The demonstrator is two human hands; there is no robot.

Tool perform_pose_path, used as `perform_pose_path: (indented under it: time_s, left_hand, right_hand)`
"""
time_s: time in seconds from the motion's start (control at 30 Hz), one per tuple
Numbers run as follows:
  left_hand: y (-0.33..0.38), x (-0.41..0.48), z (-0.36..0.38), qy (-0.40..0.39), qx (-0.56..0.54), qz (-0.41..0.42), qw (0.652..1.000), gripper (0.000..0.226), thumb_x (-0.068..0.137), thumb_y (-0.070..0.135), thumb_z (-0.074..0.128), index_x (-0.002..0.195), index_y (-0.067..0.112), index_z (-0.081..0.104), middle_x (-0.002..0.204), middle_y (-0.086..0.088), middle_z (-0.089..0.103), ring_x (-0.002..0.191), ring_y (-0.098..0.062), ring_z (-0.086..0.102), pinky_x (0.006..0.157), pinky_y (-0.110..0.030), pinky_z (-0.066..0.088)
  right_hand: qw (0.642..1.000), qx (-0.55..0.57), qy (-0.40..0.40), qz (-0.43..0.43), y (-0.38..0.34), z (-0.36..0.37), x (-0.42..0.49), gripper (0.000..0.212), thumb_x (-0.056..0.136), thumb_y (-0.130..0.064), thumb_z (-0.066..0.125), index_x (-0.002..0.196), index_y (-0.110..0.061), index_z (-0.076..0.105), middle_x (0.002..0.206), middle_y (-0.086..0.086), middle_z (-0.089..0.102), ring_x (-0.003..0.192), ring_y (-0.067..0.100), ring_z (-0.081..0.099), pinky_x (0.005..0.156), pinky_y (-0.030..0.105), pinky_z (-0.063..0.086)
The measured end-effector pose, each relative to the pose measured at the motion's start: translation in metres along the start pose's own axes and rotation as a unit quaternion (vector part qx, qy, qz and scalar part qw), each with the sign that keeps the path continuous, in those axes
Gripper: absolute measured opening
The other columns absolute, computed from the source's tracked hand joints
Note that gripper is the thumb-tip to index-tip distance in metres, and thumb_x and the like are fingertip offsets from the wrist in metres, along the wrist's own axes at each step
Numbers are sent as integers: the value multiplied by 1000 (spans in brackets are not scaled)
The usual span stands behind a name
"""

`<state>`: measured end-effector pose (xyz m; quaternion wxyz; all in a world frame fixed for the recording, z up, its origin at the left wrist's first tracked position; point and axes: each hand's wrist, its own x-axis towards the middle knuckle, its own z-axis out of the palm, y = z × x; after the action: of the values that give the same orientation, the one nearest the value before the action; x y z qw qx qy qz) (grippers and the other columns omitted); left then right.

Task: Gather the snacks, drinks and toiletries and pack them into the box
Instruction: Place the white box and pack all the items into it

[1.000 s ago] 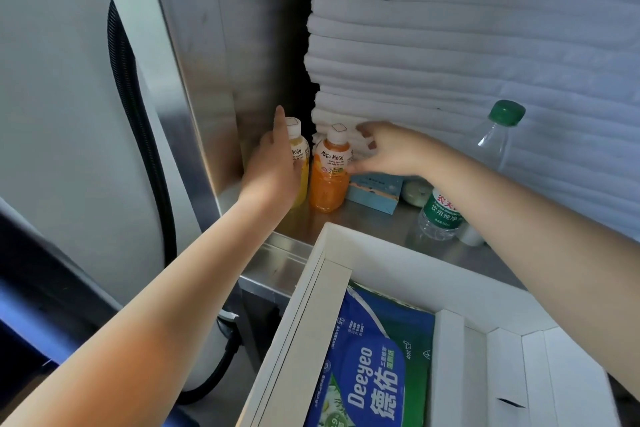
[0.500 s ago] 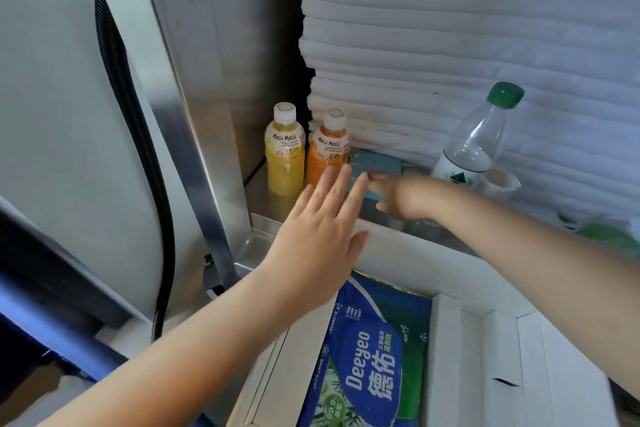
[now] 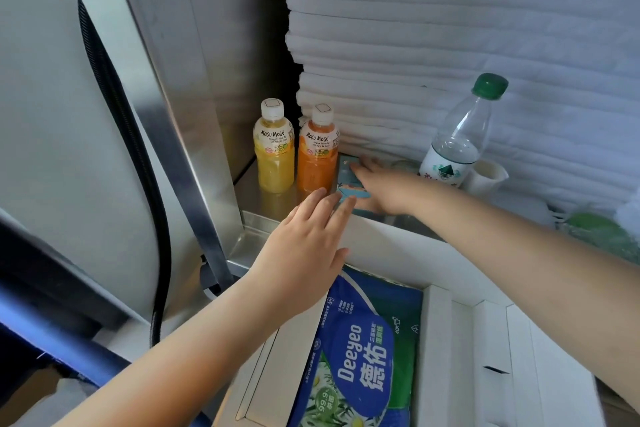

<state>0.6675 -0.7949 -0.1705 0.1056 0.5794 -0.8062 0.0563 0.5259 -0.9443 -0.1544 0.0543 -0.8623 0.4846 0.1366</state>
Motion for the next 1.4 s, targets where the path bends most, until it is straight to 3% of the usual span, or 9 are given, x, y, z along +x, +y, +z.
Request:
perform_pose_path:
  time_s: [0.2,0.4,0.5,0.6,0.8,1.0,1.1,1.27,1.4]
  left_hand:
    - [1,2,0,8,4,1,1000,65,97,44,36,150,19,7,153,1,22,142,-20,11,113,-30,5]
    - [2,1,0,13,9,0,1000,67,96,45,36,150,19,4,154,1,21,142,-20,10,114,-31,8]
    - [3,1,-1,16,7,1,1000,67,96,45,36,150,19,5,153,1,22,142,-19,11,114,-30,8]
    - [3,1,-2,17,1,-1,1000,67,96,44,38,150,20,7,152,2,24,141,-18,13,114,-30,10]
    - [3,0,-3,19,-18,-7,1000,64,94,42,44,149,20,17,148,3,32,139,-18,20,112,-30,18]
    - [1,1,-3,42,-37,-4,998,64,94,40,45,148,20,19,149,3,33,139,-17,21,106,-24,9]
    - [1,2,-1,47,-55,-11,997,67,95,45,40,150,21,10,152,4,26,141,-15,16,104,-22,4]
    - [6,3,-10,57,-135,-31,989,90,89,50,48,141,32,-23,156,8,5,142,-18,18,103,-24,14]
    - [11,1,-19,85,-166,11,982,98,83,45,59,140,37,-20,147,18,-5,141,-18,19,104,-29,23]
  right_hand:
    - [999,-24,37,-15,5,-1,-8,73,87,-44,58,145,-15,26,144,11,34,129,28,33,98,34,34]
    - [997,55,44,18,7,0,-11,76,84,-44,63,143,-13,28,143,11,34,130,27,33,96,36,35]
    - [997,60,37,19,8,6,-15,77,83,-34,67,142,-8,25,136,13,43,115,27,48,76,29,37]
    - [995,65,70,27,12,6,-17,80,77,-30,75,138,-9,29,127,13,52,107,27,54,69,27,35]
    - [988,12,156,11,15,1,-31,81,66,-36,80,129,-13,37,123,9,54,110,26,51,77,32,43]
    - [954,17,294,-52,24,-9,-75,70,69,-19,77,130,-5,45,128,11,51,117,29,43,96,34,36]
    - [933,42,353,-63,21,-11,-104,68,67,-18,80,126,-2,50,127,14,52,115,31,47,97,35,38]
    - [909,63,406,-74,13,-10,-140,65,65,-21,83,120,-1,55,127,15,54,112,33,51,96,33,36]
    - [905,36,416,-81,8,-6,-160,64,65,-24,82,120,-5,56,129,11,54,113,28,49,96,35,34]
